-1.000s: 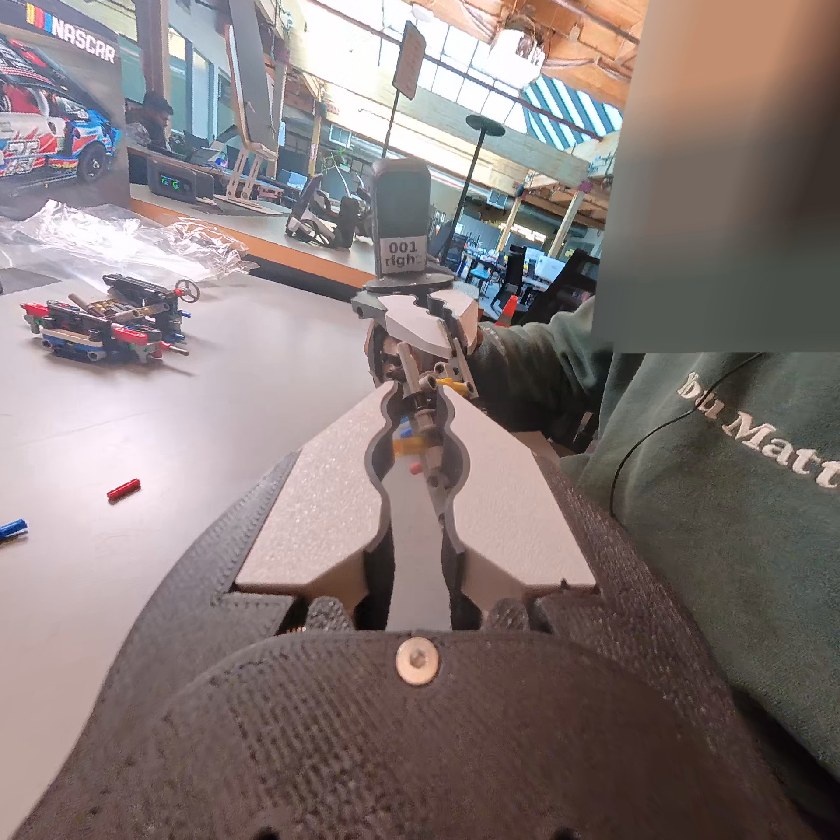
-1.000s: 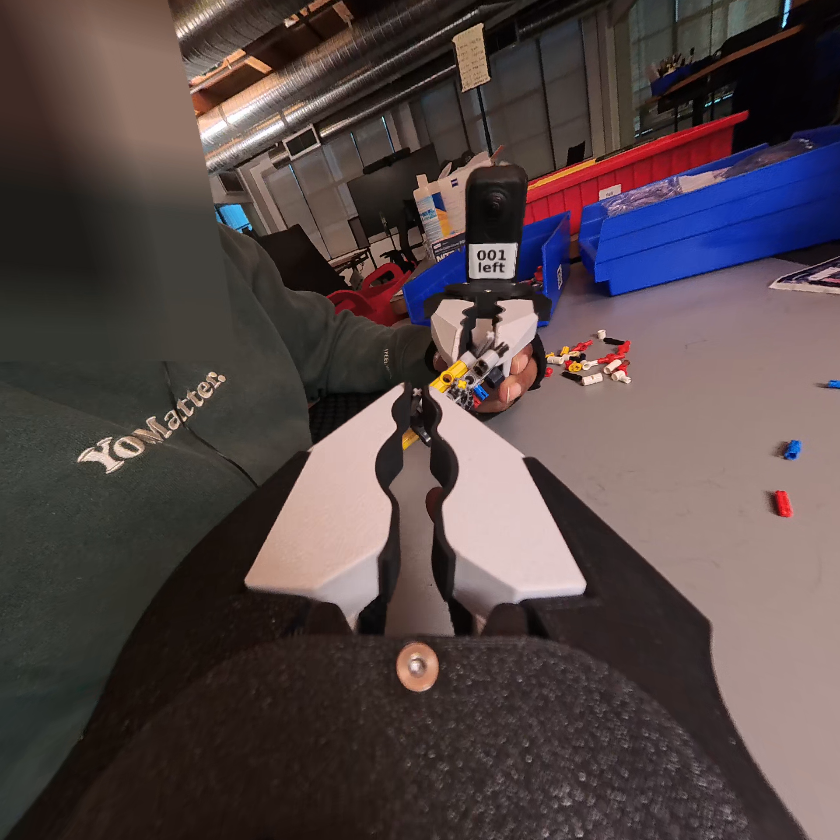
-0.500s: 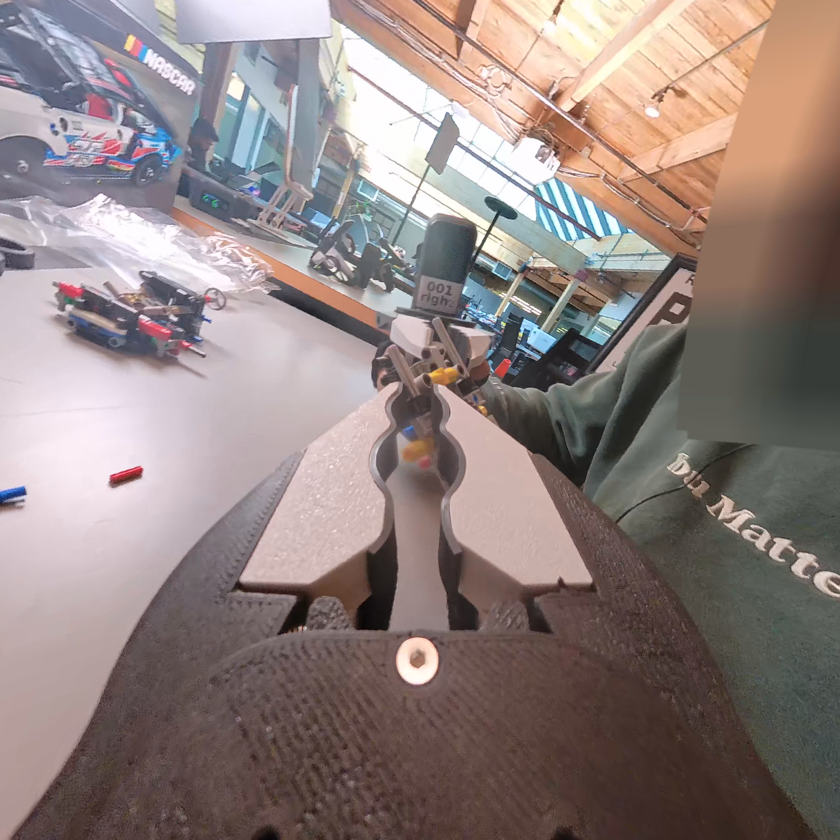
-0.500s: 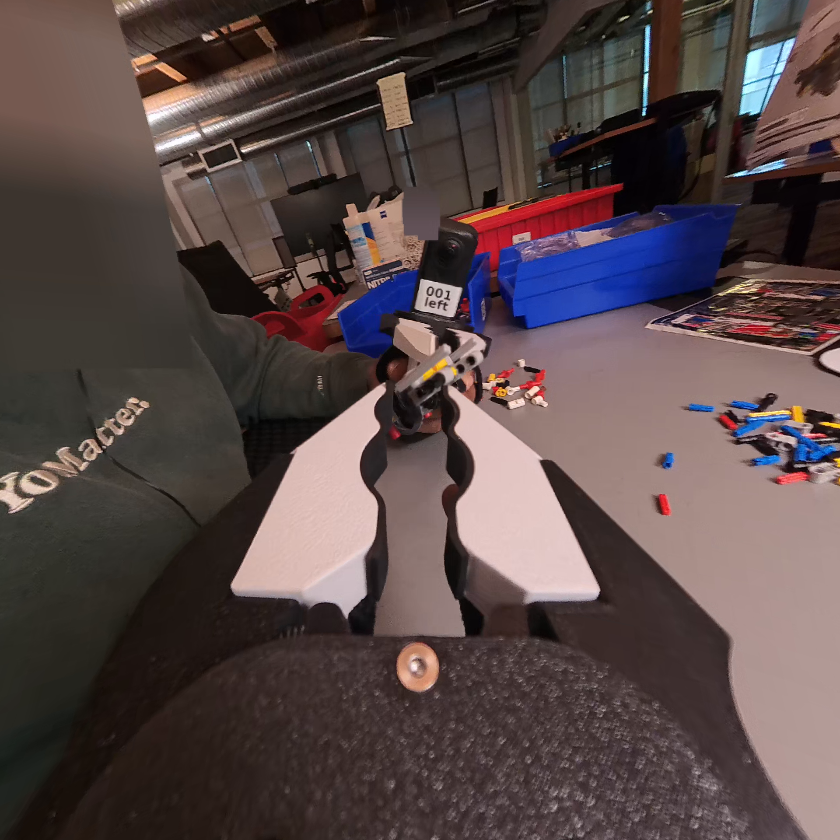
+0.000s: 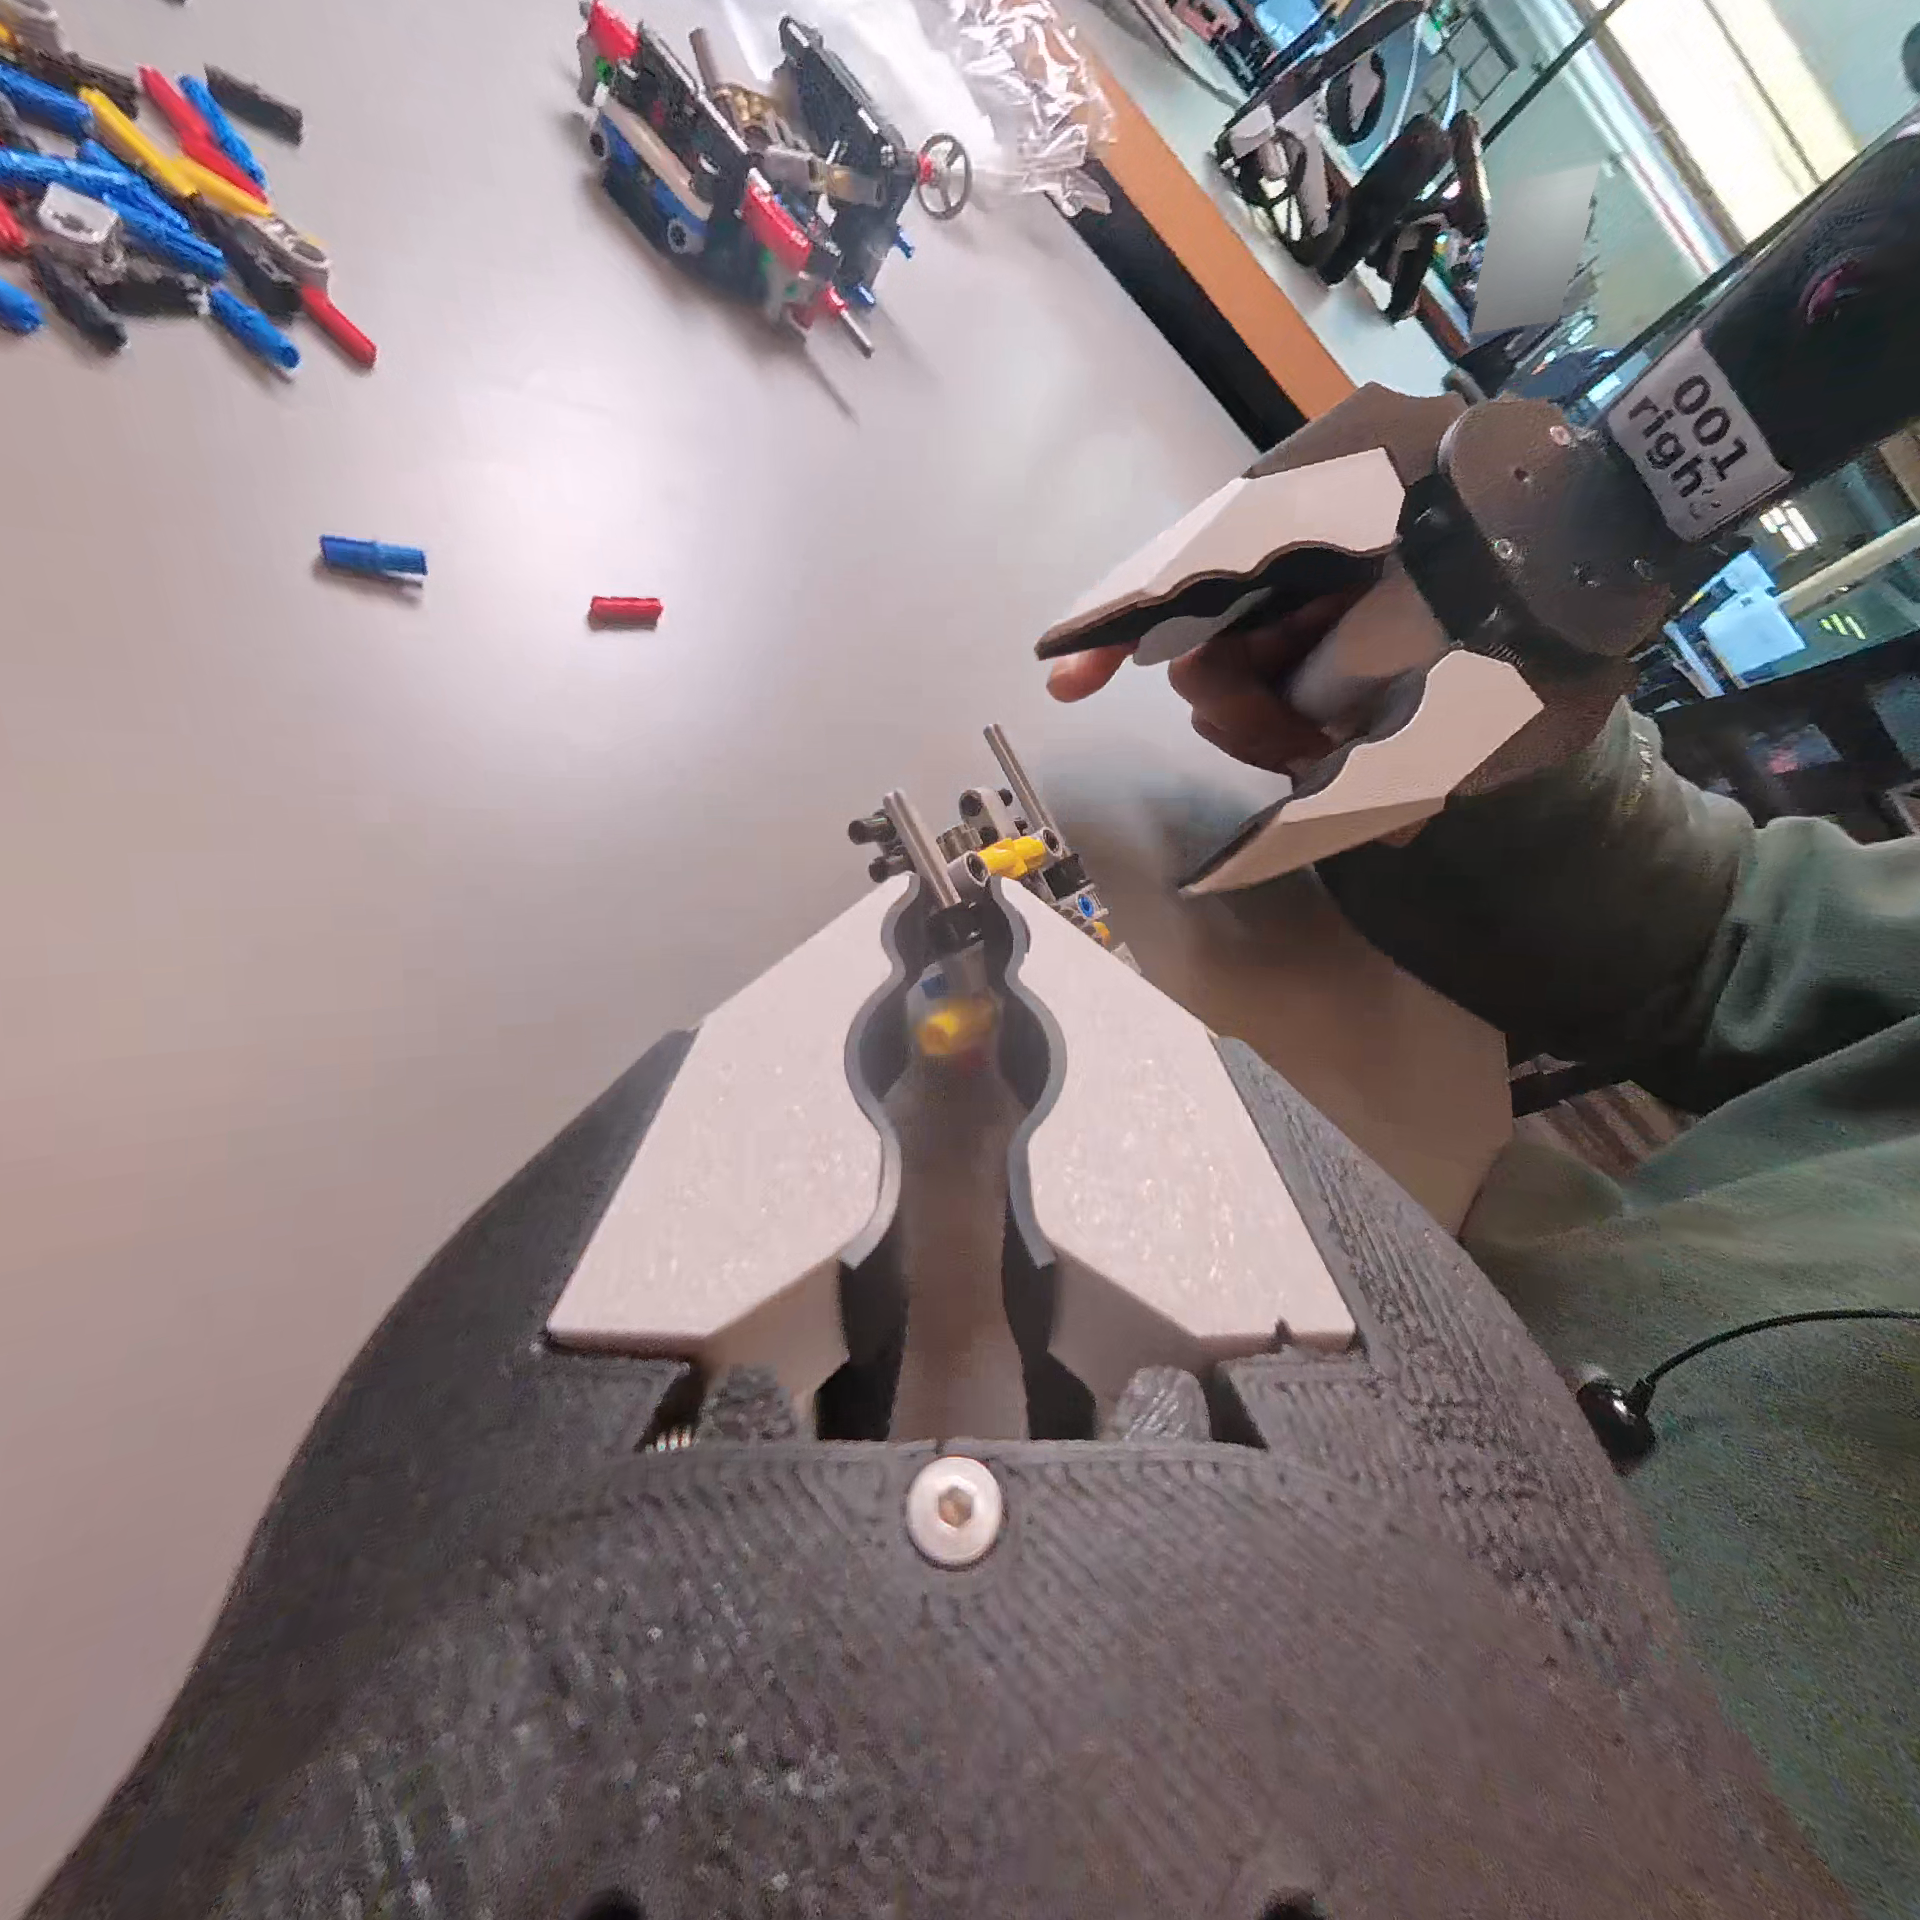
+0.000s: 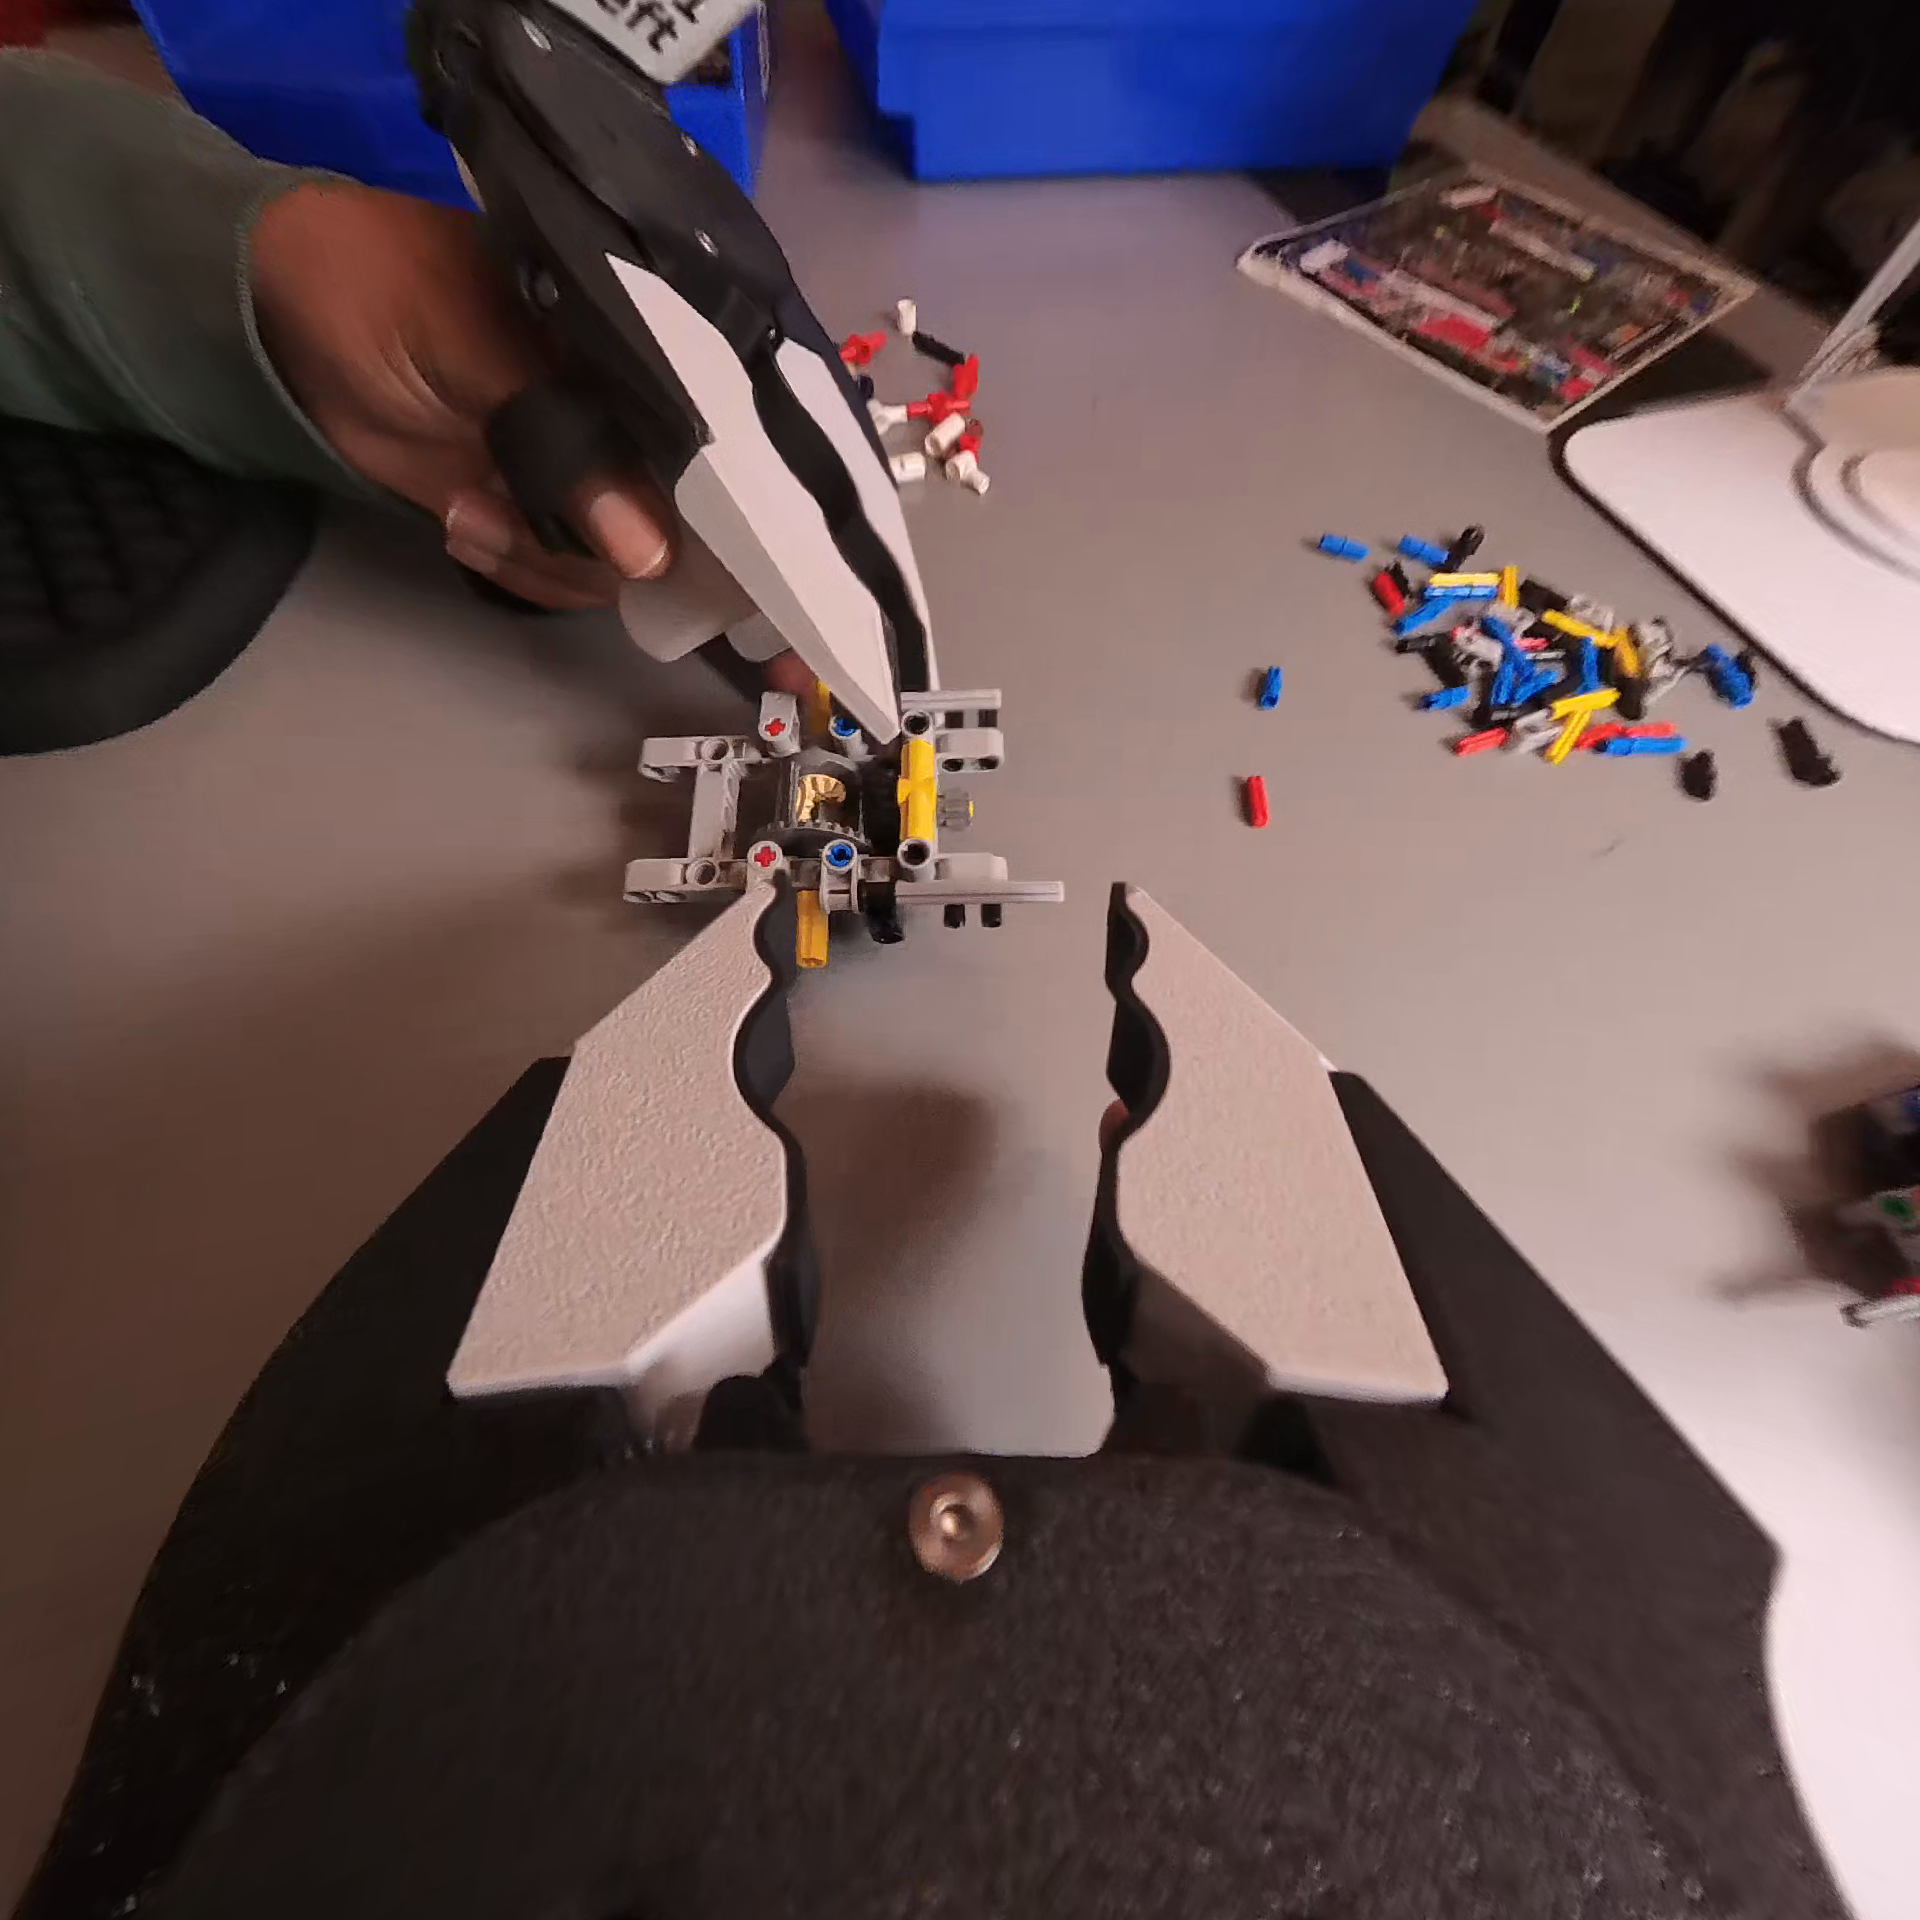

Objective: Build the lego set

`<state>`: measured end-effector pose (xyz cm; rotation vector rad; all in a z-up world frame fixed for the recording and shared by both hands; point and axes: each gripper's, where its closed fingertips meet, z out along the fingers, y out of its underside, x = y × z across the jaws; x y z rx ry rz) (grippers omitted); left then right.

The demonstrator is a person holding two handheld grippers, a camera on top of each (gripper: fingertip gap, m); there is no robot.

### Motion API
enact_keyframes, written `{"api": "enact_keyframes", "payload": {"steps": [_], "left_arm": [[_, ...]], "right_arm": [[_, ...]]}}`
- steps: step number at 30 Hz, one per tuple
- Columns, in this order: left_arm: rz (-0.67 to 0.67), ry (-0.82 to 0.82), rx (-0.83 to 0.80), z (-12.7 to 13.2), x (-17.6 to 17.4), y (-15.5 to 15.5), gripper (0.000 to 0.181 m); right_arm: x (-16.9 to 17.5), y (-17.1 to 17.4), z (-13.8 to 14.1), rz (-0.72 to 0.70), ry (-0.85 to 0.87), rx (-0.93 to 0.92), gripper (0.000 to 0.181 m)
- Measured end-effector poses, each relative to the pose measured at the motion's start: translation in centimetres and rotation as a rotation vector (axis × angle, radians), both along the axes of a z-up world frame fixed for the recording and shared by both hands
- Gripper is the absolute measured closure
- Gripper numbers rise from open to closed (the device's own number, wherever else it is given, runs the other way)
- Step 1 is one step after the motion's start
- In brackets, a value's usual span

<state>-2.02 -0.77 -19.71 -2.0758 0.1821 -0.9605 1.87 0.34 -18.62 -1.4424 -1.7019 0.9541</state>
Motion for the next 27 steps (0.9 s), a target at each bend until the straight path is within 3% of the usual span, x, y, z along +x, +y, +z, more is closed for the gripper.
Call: {"api": "enact_keyframes", "payload": {"steps": [6,12,16,27], "left_arm": [[-0.02,0.066,-0.019,-0.7,0.3,-0.9,0.168],[-0.196,0.194,0.039,-0.6,0.8,-3.2,0.127],[-0.359,0.366,0.105,-1.7,0.6,-5.0,0.121],[-0.381,0.484,0.152,-2.4,1.2,-5.4,0.128]], "right_arm": [[-0.1,-0.5,-2.1,0.001,-0.112,-0.029,0.119],[-0.5,-1.4,-2.5,0.046,-0.148,-0.045,0.121],[-0.5,-1.4,-2.6,0.006,-0.206,-0.091,0.122],[-0.1,-1.3,-2.8,-0.074,-0.266,-0.167,0.12]]}}
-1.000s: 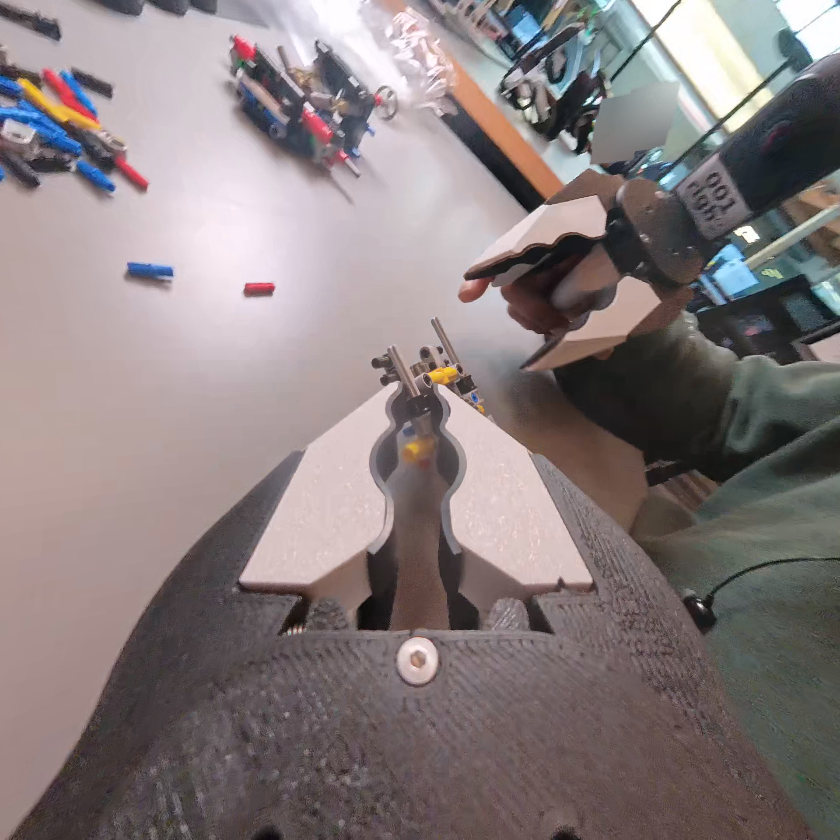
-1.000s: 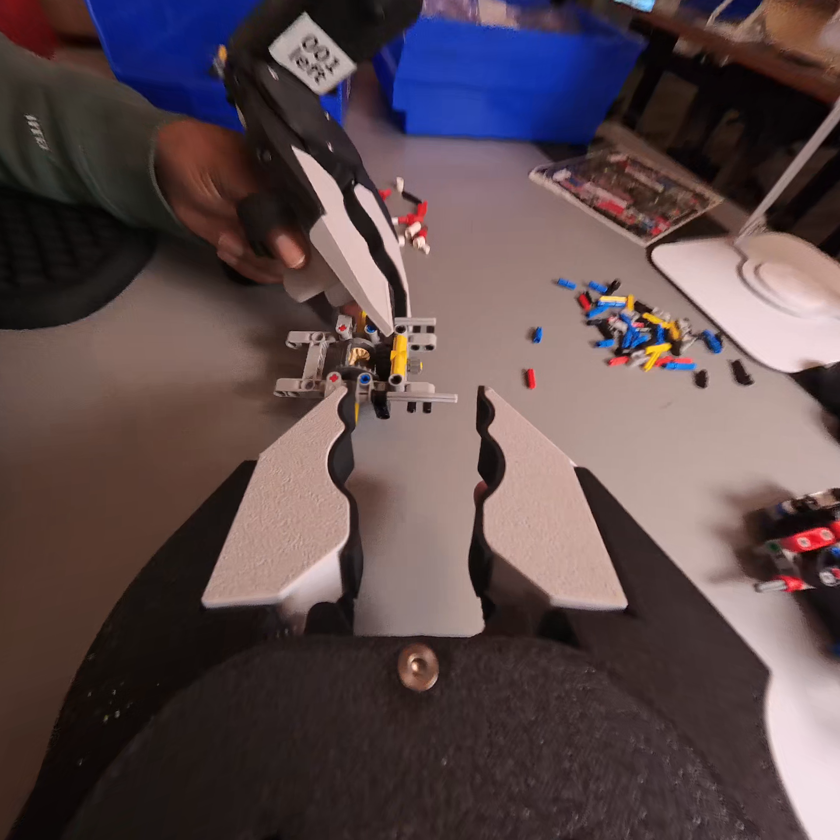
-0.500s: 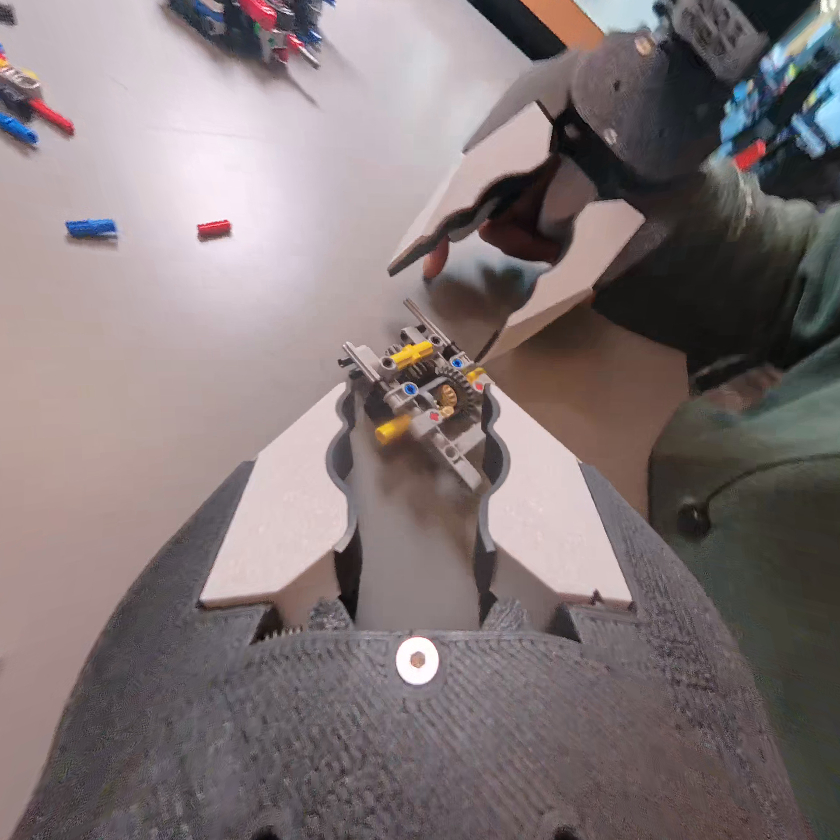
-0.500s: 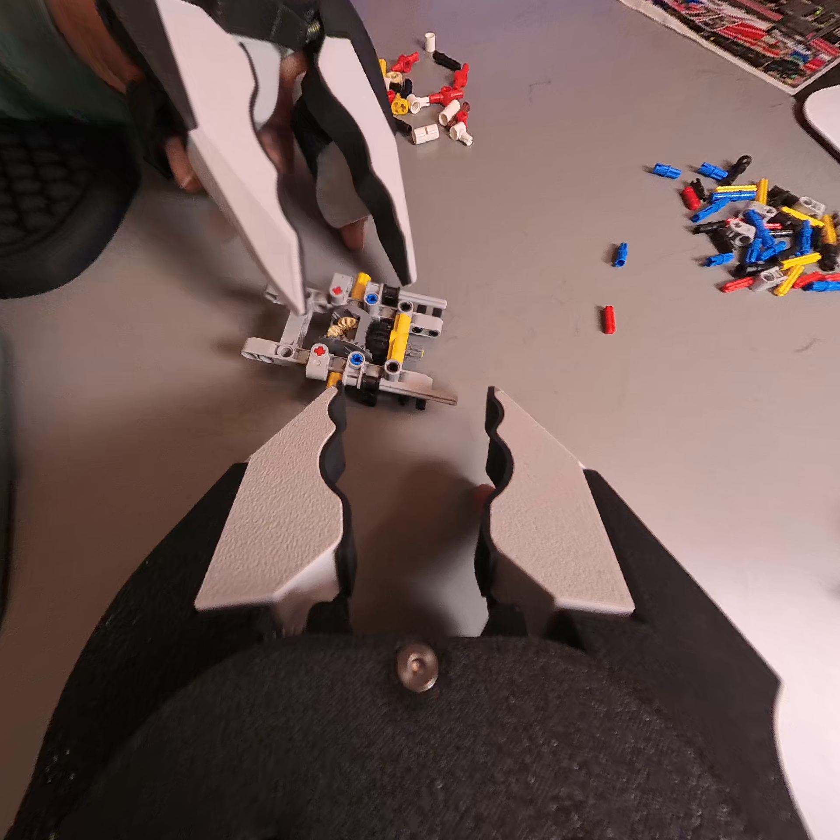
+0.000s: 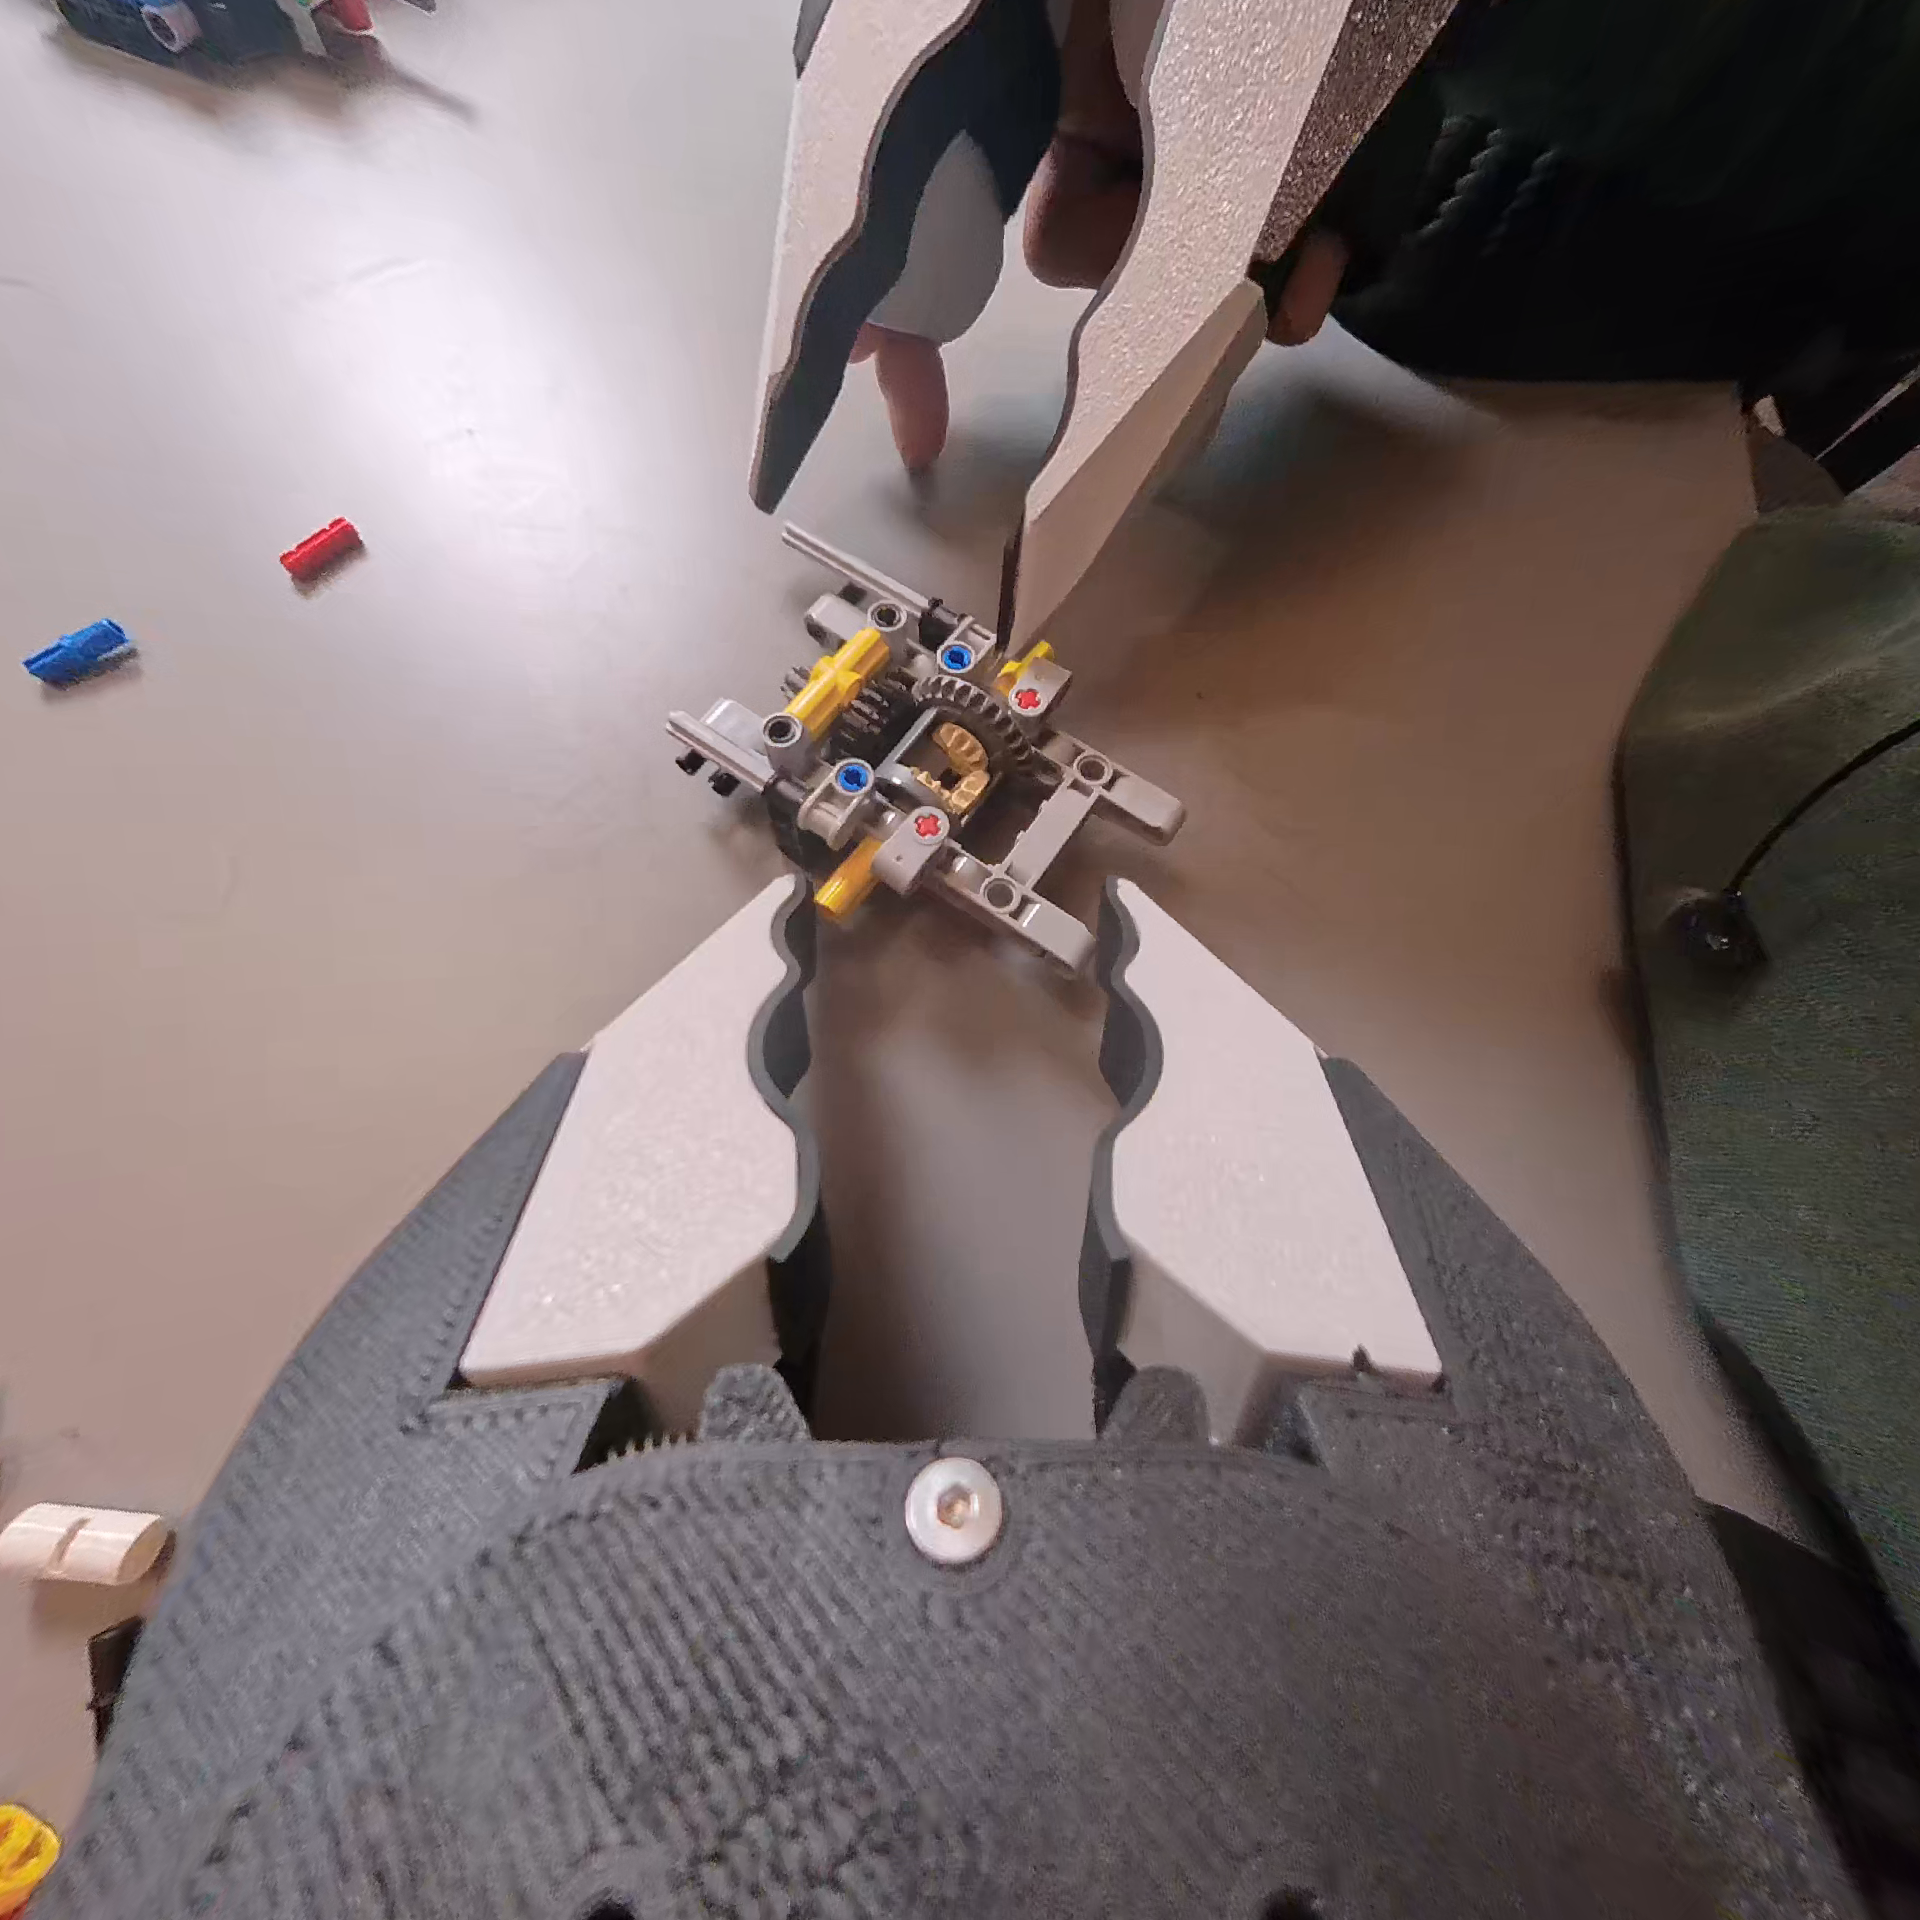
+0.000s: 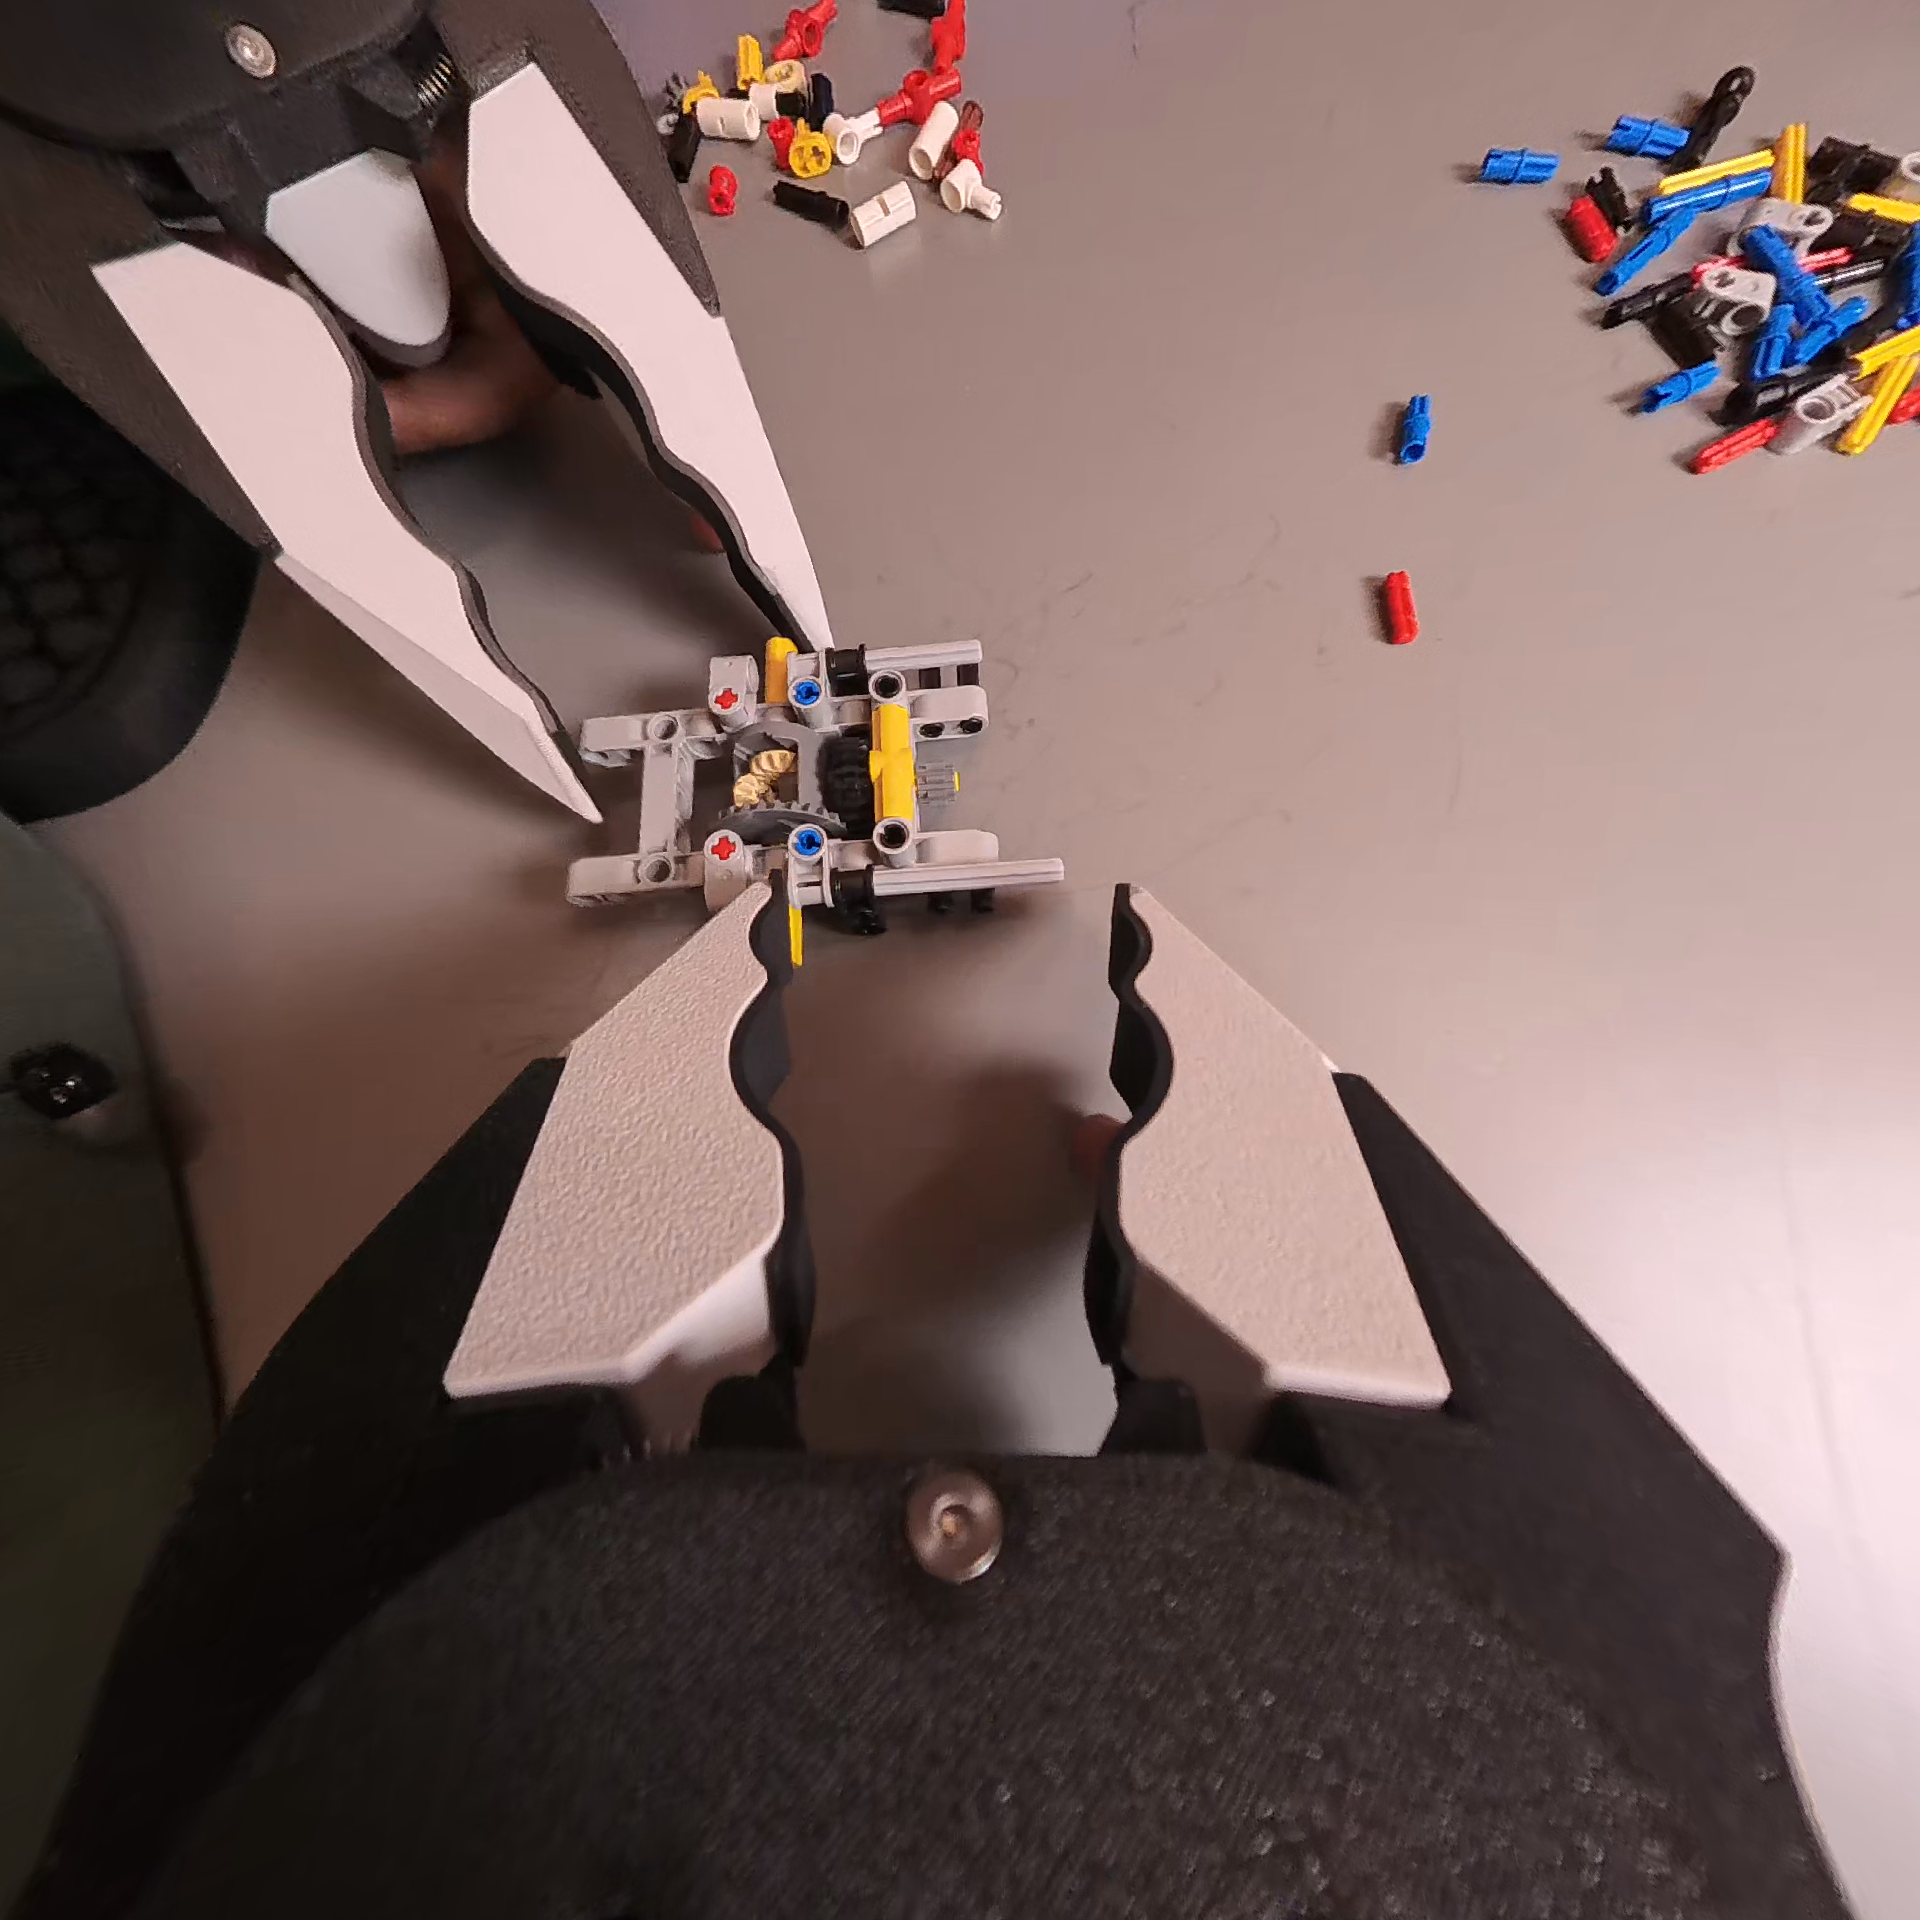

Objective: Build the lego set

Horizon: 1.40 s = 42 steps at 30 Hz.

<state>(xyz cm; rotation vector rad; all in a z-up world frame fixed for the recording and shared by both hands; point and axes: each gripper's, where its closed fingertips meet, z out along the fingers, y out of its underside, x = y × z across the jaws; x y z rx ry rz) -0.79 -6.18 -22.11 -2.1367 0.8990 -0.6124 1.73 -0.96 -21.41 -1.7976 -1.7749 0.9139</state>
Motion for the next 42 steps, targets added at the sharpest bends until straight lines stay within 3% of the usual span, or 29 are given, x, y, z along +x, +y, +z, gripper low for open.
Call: {"api": "enact_keyframes", "payload": {"steps": [22,42], "left_arm": [[-0.008,0.09,0.085,-0.5,0.2,-0.1,0.129],[0.006,0.123,0.113,-0.7,0.2,-0.1,0.128]], "right_arm": [[-0.4,-1.0,0.2,0.123,0.041,0.107,0.129],[-0.4,-1.3,0.3,0.13,0.084,0.129,0.138]]}}
